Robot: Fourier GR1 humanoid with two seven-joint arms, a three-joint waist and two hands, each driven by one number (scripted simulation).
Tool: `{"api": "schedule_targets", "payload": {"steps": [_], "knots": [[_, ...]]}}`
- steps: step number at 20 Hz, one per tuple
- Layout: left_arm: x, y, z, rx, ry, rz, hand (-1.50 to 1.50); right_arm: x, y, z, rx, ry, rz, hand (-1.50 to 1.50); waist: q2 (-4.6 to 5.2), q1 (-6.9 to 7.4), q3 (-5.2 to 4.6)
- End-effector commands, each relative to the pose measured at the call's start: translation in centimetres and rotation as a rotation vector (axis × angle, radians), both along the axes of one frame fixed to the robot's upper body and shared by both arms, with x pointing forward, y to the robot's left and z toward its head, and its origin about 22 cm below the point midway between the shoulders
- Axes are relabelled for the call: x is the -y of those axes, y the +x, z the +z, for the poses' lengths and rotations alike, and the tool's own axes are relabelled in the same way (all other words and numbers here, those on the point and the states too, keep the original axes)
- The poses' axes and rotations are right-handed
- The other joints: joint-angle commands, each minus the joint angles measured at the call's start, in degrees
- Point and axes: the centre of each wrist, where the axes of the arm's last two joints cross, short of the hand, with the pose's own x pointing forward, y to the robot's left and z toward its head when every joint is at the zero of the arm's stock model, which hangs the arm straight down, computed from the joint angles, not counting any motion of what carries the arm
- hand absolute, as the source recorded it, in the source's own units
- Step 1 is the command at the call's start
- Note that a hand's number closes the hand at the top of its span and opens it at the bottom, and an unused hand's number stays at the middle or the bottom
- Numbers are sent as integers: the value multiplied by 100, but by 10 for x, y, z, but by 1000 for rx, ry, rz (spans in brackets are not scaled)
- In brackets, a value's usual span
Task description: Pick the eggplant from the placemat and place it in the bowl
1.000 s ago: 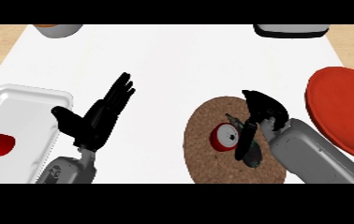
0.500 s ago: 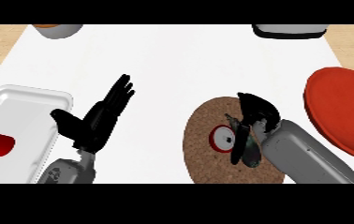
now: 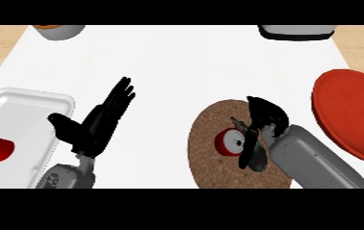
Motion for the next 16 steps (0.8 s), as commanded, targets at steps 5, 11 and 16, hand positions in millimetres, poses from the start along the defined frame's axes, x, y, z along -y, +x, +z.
{"api": "schedule_targets", "payload": {"steps": [5, 11, 16], "knots": [[-4, -1, 7, -11, -7, 18, 0, -4, -19, -37, -77, -172, -134, -150, 71, 26, 53], [5, 5, 7, 17, 2, 1, 0, -11, -15, -44, -73, -157, -122, -150, 94, 37, 53], [9, -11, 18, 11, -8, -14, 0, -7, -19, -38, 4, -137, -61, 150, 77, 37, 57]]}}
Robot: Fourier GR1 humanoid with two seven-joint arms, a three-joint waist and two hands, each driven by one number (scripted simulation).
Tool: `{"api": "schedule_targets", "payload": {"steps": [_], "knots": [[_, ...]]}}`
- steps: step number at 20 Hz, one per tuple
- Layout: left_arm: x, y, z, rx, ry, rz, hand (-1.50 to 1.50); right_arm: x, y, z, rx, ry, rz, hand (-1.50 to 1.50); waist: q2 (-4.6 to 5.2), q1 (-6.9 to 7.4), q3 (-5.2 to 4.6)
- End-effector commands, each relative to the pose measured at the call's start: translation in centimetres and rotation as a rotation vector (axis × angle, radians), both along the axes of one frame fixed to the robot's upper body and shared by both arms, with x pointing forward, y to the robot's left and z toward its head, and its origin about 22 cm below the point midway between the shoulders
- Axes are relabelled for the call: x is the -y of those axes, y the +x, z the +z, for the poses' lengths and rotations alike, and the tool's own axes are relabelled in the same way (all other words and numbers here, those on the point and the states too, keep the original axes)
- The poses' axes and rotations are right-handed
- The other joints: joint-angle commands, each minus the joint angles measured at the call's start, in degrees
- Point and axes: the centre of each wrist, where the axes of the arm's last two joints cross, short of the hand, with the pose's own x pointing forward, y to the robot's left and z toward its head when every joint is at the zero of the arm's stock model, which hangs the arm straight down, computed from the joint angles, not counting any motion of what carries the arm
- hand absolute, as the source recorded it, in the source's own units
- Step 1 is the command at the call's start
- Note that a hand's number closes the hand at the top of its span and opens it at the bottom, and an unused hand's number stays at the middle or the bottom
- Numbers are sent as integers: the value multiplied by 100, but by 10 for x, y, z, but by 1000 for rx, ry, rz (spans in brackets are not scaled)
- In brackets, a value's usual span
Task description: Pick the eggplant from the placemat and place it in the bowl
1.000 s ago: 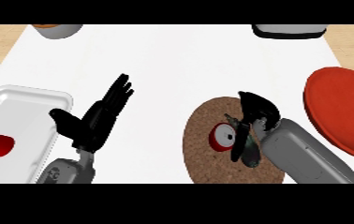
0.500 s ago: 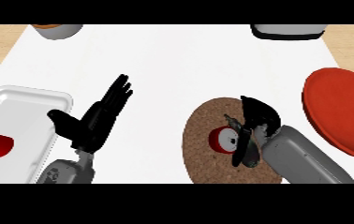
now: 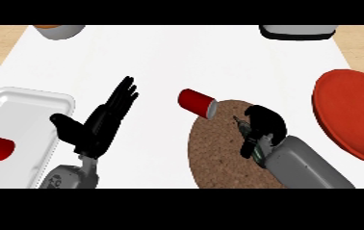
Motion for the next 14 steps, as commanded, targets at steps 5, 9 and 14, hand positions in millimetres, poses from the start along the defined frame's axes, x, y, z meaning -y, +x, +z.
{"api": "schedule_targets", "payload": {"steps": [5, 9, 14], "knots": [[-10, 15, 0, 6, -8, 2, 0, -14, 3, -3, -58, -86, -26, 150, 73, -4, 55], [-4, 3, -5, 5, 4, -14, 0, -25, 4, -18, -34, -85, 4, 150, 74, 30, 56], [2, 14, 1, -14, -2, 33, 0, 16, -41, -12, 95, -72, 92, 150, 53, -79, 57]]}}
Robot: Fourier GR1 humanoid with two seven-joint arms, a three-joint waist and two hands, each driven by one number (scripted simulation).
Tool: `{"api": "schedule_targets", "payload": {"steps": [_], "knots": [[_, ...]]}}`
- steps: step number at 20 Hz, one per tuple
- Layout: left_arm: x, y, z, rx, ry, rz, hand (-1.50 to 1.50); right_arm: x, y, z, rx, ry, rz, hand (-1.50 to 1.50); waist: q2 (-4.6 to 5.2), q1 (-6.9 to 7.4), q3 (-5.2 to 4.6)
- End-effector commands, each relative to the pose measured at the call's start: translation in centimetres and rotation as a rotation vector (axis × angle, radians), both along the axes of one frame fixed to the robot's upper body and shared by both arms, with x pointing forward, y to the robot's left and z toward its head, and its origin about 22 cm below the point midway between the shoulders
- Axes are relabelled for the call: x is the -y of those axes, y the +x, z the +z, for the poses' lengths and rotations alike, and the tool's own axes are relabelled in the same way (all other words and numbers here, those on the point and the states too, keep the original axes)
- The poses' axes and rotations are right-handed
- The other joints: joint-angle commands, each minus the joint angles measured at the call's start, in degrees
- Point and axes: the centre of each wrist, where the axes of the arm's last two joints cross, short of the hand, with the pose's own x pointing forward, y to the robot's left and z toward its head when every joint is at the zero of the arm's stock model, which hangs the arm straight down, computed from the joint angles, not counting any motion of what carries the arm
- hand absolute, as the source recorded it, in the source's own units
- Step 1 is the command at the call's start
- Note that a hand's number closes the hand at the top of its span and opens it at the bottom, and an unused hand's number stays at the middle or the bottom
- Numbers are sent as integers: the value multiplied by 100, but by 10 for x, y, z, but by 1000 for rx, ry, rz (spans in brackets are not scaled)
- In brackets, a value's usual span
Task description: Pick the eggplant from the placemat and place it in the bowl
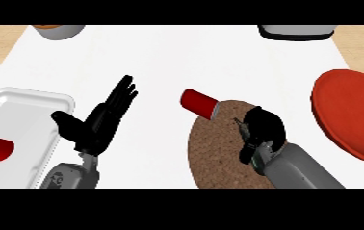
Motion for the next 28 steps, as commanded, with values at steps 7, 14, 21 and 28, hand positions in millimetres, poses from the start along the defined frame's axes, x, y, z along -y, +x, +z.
{"api": "schedule_targets", "payload": {"steps": [7, 14, 21, 28], "knots": [[-9, 8, -5, 2, 14, 12, 0, 32, -73, -6, 220, -82, 52, 150, 81, -48, 68], [6, -2, 3, -9, -9, 5, 0, 26, -109, 64, 456, -61, -23, 150, 52, -79, 67], [-6, -9, -6, -1, -6, -8, 0, 28, -125, 143, 697, -113, -82, 150, 61, -49, 58], [-3, -4, 7, 7, 5, 22, 0, 38, -152, 186, 774, -152, -111, 150, 65, -44, 59]]}}
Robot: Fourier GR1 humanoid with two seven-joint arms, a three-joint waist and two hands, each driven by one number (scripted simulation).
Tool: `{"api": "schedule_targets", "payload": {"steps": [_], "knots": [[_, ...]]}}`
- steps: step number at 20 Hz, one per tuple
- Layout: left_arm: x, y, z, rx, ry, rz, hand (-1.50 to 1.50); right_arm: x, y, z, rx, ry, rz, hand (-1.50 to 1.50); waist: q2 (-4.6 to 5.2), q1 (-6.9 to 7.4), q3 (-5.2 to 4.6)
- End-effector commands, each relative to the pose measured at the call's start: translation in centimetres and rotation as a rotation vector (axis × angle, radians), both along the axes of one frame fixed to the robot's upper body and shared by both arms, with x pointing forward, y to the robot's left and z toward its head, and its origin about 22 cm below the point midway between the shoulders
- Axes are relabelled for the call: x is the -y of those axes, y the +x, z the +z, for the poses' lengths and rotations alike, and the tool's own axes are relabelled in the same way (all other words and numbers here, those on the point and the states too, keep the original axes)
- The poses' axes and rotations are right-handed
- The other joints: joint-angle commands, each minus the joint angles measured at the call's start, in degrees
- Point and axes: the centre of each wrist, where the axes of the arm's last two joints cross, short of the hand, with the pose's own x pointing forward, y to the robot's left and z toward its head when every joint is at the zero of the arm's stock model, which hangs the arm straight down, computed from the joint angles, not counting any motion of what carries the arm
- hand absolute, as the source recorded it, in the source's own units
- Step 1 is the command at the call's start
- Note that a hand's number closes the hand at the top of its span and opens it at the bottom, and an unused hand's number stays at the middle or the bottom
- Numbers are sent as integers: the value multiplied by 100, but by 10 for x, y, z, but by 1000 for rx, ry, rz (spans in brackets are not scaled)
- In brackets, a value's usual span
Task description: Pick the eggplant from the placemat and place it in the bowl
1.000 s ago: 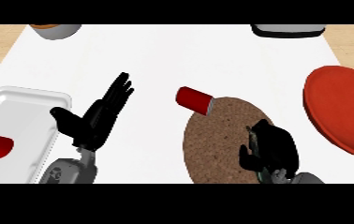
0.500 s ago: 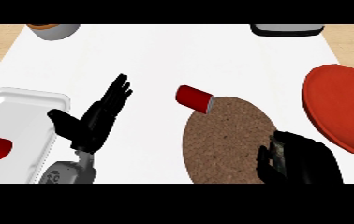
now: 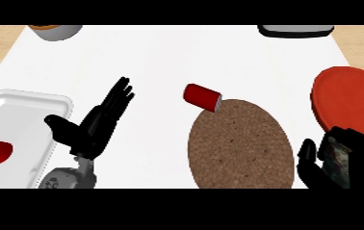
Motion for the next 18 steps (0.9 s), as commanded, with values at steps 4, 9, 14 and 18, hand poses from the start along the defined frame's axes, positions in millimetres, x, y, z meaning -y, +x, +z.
{"api": "schedule_targets", "payload": {"steps": [4, 9, 14, 18], "knots": [[15, 5, -11, -1, 6, -25, 0, 16, 4, 57, 73, 40, -113, 150, 29, 52, 4], [4, 1, 0, 9, -3, -31, 0, 47, 21, 53, 97, 51, -173, 150, 24, 48, 11], [-9, 15, -1, 16, 8, -14, 0, 108, 55, 55, 157, 144, -185, 150, 39, 37, 17], [14, 1, -2, 12, -11, 3, 0, 126, 80, 35, 126, 124, -187, 150, 34, 86, 14]]}}
